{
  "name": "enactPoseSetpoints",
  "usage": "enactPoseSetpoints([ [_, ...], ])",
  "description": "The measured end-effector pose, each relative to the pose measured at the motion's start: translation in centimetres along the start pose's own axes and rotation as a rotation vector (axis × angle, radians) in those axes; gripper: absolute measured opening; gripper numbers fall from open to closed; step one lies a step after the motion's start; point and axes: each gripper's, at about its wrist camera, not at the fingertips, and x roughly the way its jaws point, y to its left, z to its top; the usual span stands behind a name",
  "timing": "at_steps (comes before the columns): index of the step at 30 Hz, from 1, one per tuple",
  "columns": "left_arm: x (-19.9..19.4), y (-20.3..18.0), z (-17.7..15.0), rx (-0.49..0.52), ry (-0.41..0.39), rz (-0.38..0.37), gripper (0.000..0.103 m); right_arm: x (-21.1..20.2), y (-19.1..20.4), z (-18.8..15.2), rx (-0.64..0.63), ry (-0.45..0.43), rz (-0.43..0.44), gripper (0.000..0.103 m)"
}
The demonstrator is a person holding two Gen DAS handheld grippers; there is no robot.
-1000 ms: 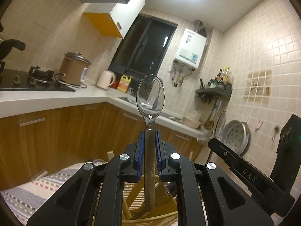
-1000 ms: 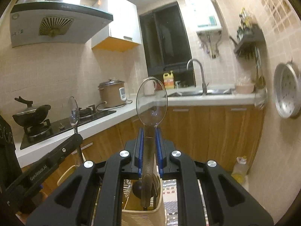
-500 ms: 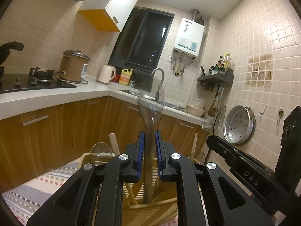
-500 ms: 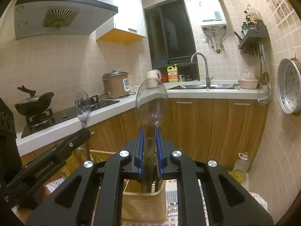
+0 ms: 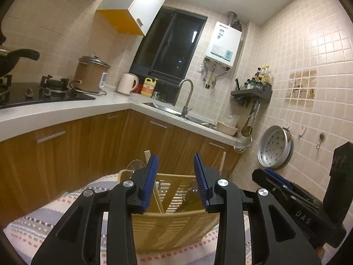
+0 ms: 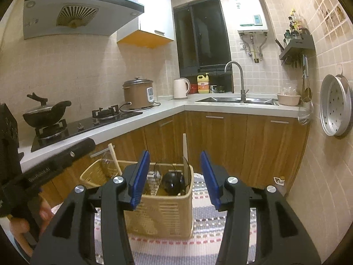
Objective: Organize utensils
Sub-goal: 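Open both tools to drop the clear spoons into the caddy, then move both tools down to the two wooden chopsticks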
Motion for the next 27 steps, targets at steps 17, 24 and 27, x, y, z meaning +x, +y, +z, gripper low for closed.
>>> enactPoseSetpoints([
  [17, -3.8, 2.2, -4.2, -0.113, 0.435, 0.01, 0.038, -1.4, 1.9, -4.5, 0.055, 0.499, 0.119, 0.045],
  [24, -2.4, 4.1, -8.4, -0.229, 0.716, -0.049, 0.037, 0.8, 4.1, -10.2, 0.058, 0.877, 0.162, 0.036],
  [27, -2.1, 4.4, -9.8, -0.228, 0.778, -0.055, 0.037, 1.1, 5.1, -12.3, 0.034, 0.95, 0.151, 0.033],
])
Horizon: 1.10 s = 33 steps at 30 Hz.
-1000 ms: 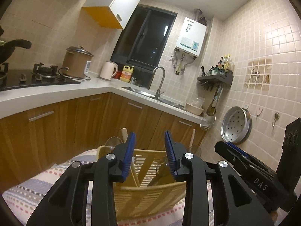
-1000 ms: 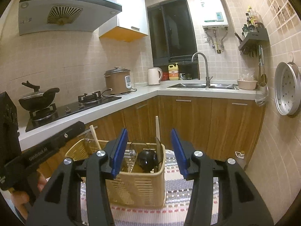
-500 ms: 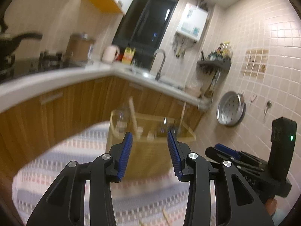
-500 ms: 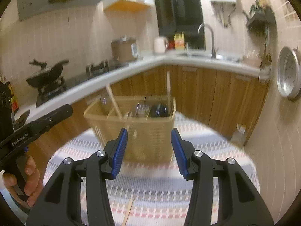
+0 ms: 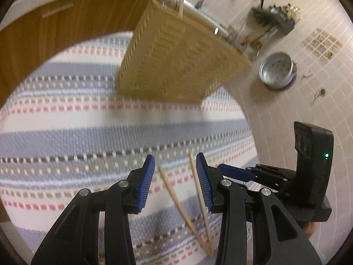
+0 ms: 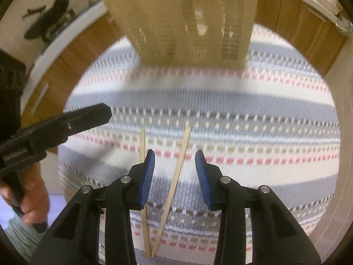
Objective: Organize utensils
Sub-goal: 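Move both tools down to the two wooden chopsticks, then grasp a wooden chopstick with the left tool while the right tool grasps the other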
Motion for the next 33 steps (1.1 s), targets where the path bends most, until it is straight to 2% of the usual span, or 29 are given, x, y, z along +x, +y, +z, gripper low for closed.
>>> enactPoseSetpoints([
  [3, 1.1, 0.4, -0.8, -0.005, 0.051, -0.007, 0.035, 1.4, 0.3, -0.8, 0.007, 0.045, -0.015, 0.028],
  [6, 2.3, 0.6, -1.8, -0.032, 0.06, 0.017, 0.035, 2.2, 0.6, -1.5, 0.005, 0.058, -0.033, 0.02],
  [10, 4.0, 0.1, -3.1, -0.044, 0.084, 0.023, 0.034, 2.8, 1.4, -2.3, -0.014, 0.05, -0.057, 0.019],
  [14, 5.0, -1.5, -4.1, 0.003, 0.073, 0.086, 0.032, 3.1, 2.2, -2.7, -0.064, 0.038, -0.113, 0.011],
  [17, 5.4, -2.8, -4.6, 0.058, 0.053, 0.148, 0.032, 3.1, 2.3, -3.1, -0.071, 0.04, -0.135, 0.009],
  [24, 6.5, -5.4, -5.5, 0.197, 0.035, 0.286, 0.032, 1.4, -1.2, -4.2, -0.025, 0.04, -0.188, 0.009],
  [25, 6.7, -5.8, -5.7, 0.221, 0.034, 0.314, 0.03, 1.4, -1.6, -4.3, -0.017, 0.045, -0.183, 0.009],
  [27, 6.9, -6.0, -5.6, 0.255, 0.032, 0.358, 0.02, 1.0, -2.5, -4.7, -0.006, 0.052, -0.165, 0.009],
  [28, 7.1, -6.1, -5.7, 0.285, 0.031, 0.39, 0.011, 1.0, -2.7, -4.7, -0.004, 0.055, -0.16, 0.009],
  [31, 6.7, -5.7, -5.3, 0.297, 0.049, 0.363, 0.008, 0.7, -3.2, -4.8, -0.002, 0.062, -0.143, 0.007],
  [33, 6.4, -5.0, -4.8, 0.288, 0.073, 0.32, 0.006, 0.8, -3.3, -4.6, -0.006, 0.065, -0.14, 0.007],
])
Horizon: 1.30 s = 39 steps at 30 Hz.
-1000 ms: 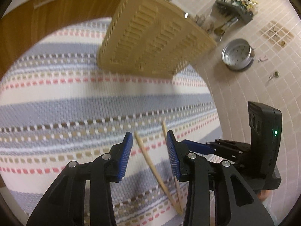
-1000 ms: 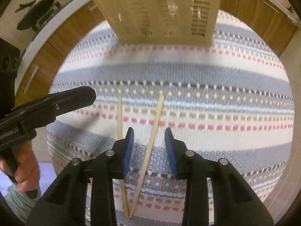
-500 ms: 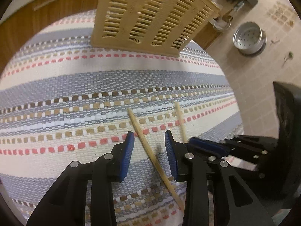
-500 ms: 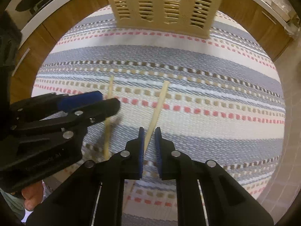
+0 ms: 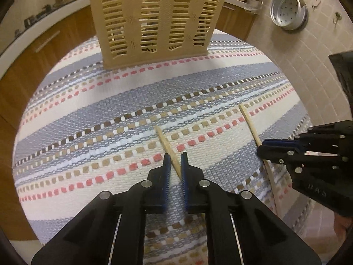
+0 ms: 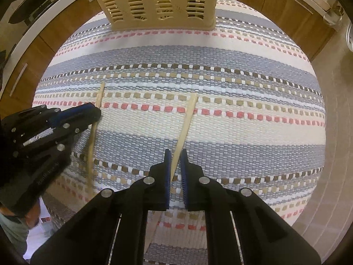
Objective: Organize utensils
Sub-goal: 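Grasp a wooden chopstick with the left tool while the right tool grasps the other, then lift both chopsticks and carry them over the beige caddy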
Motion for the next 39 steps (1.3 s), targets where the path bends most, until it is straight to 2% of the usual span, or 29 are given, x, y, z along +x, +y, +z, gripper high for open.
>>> enactPoseSetpoints([
  [4, -0.2, 1.1, -0.1, 0.077, 0.03, -0.068, 0.005, -0.2, -0.6, 0.3, 0.012, 0.012, 0.002, 0.007],
  [9, -0.5, 1.1, -0.3, 0.197, 0.052, -0.073, 0.006, -0.1, -1.7, 1.1, 0.05, 0.041, 0.026, 0.007],
  [13, -0.2, 1.4, 0.2, 0.181, 0.078, -0.08, 0.01, -0.1, -2.4, 1.5, 0.066, 0.071, 0.057, 0.011],
  [17, -0.1, 1.3, 0.6, 0.153, 0.105, -0.076, 0.015, -0.5, -2.8, 2.4, 0.075, 0.058, 0.06, 0.027],
  [18, -0.1, 1.3, 0.6, 0.151, 0.11, -0.073, 0.015, -0.3, -2.8, 3.0, 0.079, 0.059, 0.064, 0.027],
  [23, 0.6, -0.3, 1.2, 0.188, 0.157, 0.009, 0.016, 0.4, -2.5, 4.2, 0.068, 0.069, 0.041, 0.026],
  [26, 0.9, -1.7, 1.2, 0.25, 0.175, 0.081, 0.015, 0.3, -1.7, 3.9, 0.028, 0.055, -0.012, 0.006],
  [27, 1.0, -2.2, 1.1, 0.276, 0.176, 0.109, 0.015, 0.3, -1.3, 3.4, 0.028, 0.054, -0.012, 0.006],
  [29, 1.0, -3.0, 0.9, 0.304, 0.175, 0.137, 0.006, 0.3, -1.4, 3.3, 0.024, 0.046, -0.013, 0.005],
  [32, 0.9, -3.1, 0.8, 0.287, 0.159, 0.139, 0.003, 0.0, -1.9, 3.1, 0.039, 0.033, 0.009, 0.004],
  [35, 0.3, -2.3, 0.4, 0.207, 0.101, 0.071, 0.003, -1.1, -2.6, 2.7, 0.05, -0.004, 0.031, 0.004],
  [39, -2.2, -0.9, 0.3, 0.121, -0.027, -0.017, 0.003, -3.4, -3.2, 2.3, 0.057, -0.079, 0.099, 0.004],
])
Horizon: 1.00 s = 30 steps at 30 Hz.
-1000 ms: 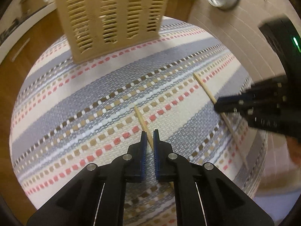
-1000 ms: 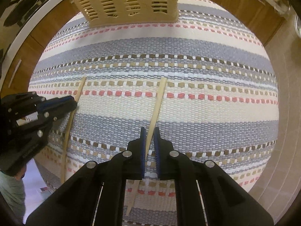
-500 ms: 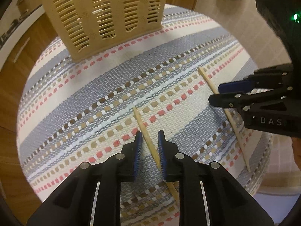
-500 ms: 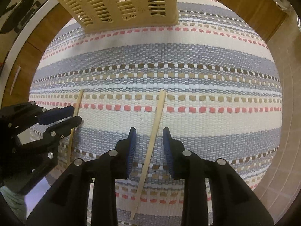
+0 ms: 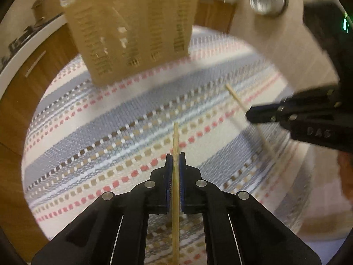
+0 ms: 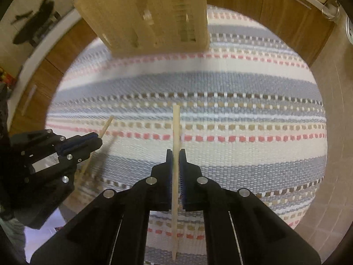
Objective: Organize utensils
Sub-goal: 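Lift both chopsticks and carry them over the beige caddy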
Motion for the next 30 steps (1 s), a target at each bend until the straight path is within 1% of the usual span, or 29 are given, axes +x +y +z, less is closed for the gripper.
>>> enactPoseSetpoints([
  [1, -0.9, 0.5, 0.2, -0.033, -0.046, -0.026, 0.003, -0.8, 0.0, 0.0, -0.002, -0.027, 0.02, 0.004],
  [2, -1.6, 0.8, 0.3, -0.049, -0.073, -0.041, 0.003, -1.4, 0.1, 0.1, -0.005, -0.048, 0.034, 0.004],
  [5, -3.8, 1.9, 1.1, -0.106, -0.182, -0.071, 0.003, -3.2, 0.6, 0.2, -0.021, -0.119, 0.048, 0.004],
  [7, -5.2, 2.9, 1.6, -0.131, -0.257, -0.094, 0.003, -4.9, 1.0, 0.4, -0.039, -0.188, 0.059, 0.004],
  [9, -7.3, 3.4, 2.3, -0.151, -0.377, -0.114, 0.003, -6.2, 1.6, 0.7, -0.052, -0.245, 0.064, 0.004],
  [10, -8.5, 3.8, 2.6, -0.159, -0.456, -0.128, 0.003, -6.8, 1.8, 0.8, -0.055, -0.276, 0.07, 0.004],
  [13, -10.9, 4.3, 3.9, -0.164, -0.588, -0.142, 0.003, -8.8, 2.2, 1.5, -0.055, -0.354, 0.103, 0.004],
  [16, -13.1, 4.6, 5.5, -0.171, -0.722, -0.138, 0.003, -10.6, 3.3, 2.9, -0.077, -0.456, 0.086, 0.004],
  [19, -14.5, 4.7, 6.7, -0.177, -0.802, -0.139, 0.003, -12.2, 3.9, 4.1, -0.094, -0.545, 0.08, 0.004],
  [21, -15.3, 4.6, 7.7, -0.181, -0.87, -0.122, 0.003, -13.0, 4.2, 5.2, -0.1, -0.601, 0.09, 0.004],
  [25, -16.9, 4.8, 9.4, -0.199, -0.976, -0.097, 0.003, -15.0, 5.0, 7.0, -0.106, -0.692, 0.09, 0.004],
  [28, -17.6, 5.5, 10.6, -0.199, -1.033, -0.08, 0.004, -15.8, 5.2, 8.7, -0.104, -0.76, 0.083, 0.004],
  [30, -17.6, 5.7, 11.4, -0.2, -1.07, -0.058, 0.004, -16.3, 5.2, 9.7, -0.091, -0.8, 0.093, 0.004],
])
